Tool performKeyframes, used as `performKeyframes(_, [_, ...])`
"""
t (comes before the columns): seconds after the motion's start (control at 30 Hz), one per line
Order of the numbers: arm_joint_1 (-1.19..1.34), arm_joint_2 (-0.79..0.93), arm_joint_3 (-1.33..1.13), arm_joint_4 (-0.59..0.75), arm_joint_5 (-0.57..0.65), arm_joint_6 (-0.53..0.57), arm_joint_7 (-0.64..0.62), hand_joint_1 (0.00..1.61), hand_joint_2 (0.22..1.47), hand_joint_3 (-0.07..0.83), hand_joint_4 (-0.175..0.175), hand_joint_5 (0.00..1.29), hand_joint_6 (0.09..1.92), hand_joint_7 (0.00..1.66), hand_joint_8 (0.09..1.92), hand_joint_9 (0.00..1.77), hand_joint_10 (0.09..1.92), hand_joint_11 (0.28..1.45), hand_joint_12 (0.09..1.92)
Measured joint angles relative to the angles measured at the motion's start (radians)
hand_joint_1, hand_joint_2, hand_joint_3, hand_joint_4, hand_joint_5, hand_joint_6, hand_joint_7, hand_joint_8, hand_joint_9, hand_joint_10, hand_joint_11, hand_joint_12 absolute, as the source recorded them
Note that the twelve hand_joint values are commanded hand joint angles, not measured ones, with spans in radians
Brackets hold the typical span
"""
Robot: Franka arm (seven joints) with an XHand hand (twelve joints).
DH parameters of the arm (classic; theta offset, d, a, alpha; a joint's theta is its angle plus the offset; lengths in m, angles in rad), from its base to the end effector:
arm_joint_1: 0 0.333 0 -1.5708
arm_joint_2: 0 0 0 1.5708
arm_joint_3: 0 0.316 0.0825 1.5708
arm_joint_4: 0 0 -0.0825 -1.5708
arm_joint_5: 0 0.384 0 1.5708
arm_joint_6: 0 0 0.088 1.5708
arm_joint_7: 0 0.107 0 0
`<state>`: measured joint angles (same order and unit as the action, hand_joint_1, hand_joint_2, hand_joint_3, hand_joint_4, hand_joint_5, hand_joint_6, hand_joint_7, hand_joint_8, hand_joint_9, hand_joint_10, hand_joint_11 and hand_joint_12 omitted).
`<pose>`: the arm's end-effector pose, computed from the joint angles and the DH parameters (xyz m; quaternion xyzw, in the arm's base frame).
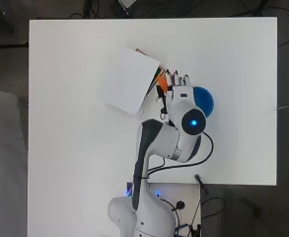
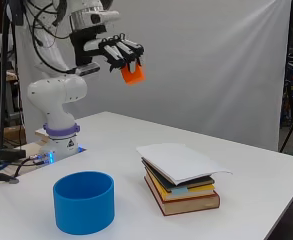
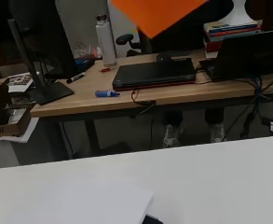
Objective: Teleoperate dual arm-hand system to pick and place objects
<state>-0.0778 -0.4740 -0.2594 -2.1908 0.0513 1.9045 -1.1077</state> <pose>0.4027 -0.1557 0.5818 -0.9191 -0.3752 -0.1197 0.0070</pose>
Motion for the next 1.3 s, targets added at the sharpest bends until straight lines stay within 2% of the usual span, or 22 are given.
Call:
performKeyframes(0.17, [-0.012, 0.004, -0.098, -0.028, -0.009, 0.027, -0.029, 0.84, 1.28, 0.000, 0.175, 0.64, 1.50, 0.70, 1.78, 0.92, 1.88, 0.64, 1.62])
performKeyframes(0.23, [-0.013, 0.070, -0.144, -0.022, 0.005, 0.052, -0.066, 0.83, 1.29, 0.001, 0.175, 0.63, 1.51, 0.66, 1.66, 0.86, 1.75, 0.59, 1.47])
performKeyframes(0.3, [-0.014, 0.150, -0.174, -0.031, 0.018, 0.076, -0.077, 0.82, 1.30, 0.001, 0.175, 0.61, 1.53, 0.60, 1.51, 0.77, 1.49, 0.56, 1.13])
performKeyframes(0.37, [-0.015, 0.222, -0.188, -0.058, 0.043, 0.095, -0.071, 0.81, 1.30, 0.001, 0.175, 0.61, 1.54, 0.57, 1.42, 0.74, 1.26, 0.61, 0.72])
performKeyframes(0.43, [-0.016, 0.265, -0.197, -0.096, 0.083, 0.102, -0.077, 0.80, 1.31, 0.002, 0.175, 0.59, 1.56, 0.58, 1.20, 0.75, 0.96, 0.68, 0.32])
performKeyframes(0.5, [-0.017, 0.285, -0.201, -0.126, 0.122, 0.109, -0.081, 0.78, 1.32, 0.000, 0.175, 0.57, 1.58, 0.62, 0.97, 0.79, 0.70, 0.71, 0.10])
performKeyframes(0.57, [-0.018, 0.302, -0.205, -0.138, 0.125, 0.119, -0.079, 0.77, 1.33, 0.001, 0.175, 0.56, 1.59, 0.63, 0.87, 0.81, 0.59, 0.72, 0.09])
performKeyframes(0.67, [-0.024, 0.323, -0.217, -0.138, 0.081, 0.134, -0.064, 0.76, 1.34, 0.001, 0.175, 0.55, 1.61, 0.63, 0.83, 0.81, 0.54, 0.73, 0.09])
performKeyframes(0.83, [-0.036, 0.331, -0.253, -0.121, 0.031, 0.129, -0.011, 0.76, 1.34, 0.001, 0.175, 0.54, 1.62, 0.61, 0.82, 0.81, 0.53, 0.73, 0.09])
performKeyframes(1.17, [-0.040, 0.349, -0.253, -0.158, 0.040, 0.148, -0.025, 0.76, 1.34, 0.000, 0.175, 0.55, 1.60, 0.61, 0.83, 0.80, 0.58, 0.73, 0.09])
performKeyframes(1.2, [-0.040, 0.343, -0.249, -0.165, 0.042, 0.147, -0.024, 0.60, 1.25, -0.011, 0.115, 0.38, 1.14, 0.50, 0.59, 0.67, 0.42, 0.64, 0.09])
performKeyframes(1.23, [-0.041, 0.341, -0.246, -0.167, 0.044, 0.143, -0.022, 0.37, 1.11, -0.038, 0.071, 0.21, 0.66, 0.32, 0.35, 0.49, 0.25, 0.54, 0.09])
performKeyframes(1.27, [-0.041, 0.344, -0.243, -0.163, 0.043, 0.135, -0.014, 0.20, 0.99, -0.039, 0.048, 0.11, 0.34, 0.18, 0.19, 0.35, 0.14, 0.47, 0.09])
performKeyframes(1.3, [-0.042, 0.352, -0.239, -0.154, 0.040, 0.120, 0.003, 0.10, 0.92, -0.035, 0.038, 0.05, 0.17, 0.09, 0.10, 0.27, 0.09, 0.43, 0.09])
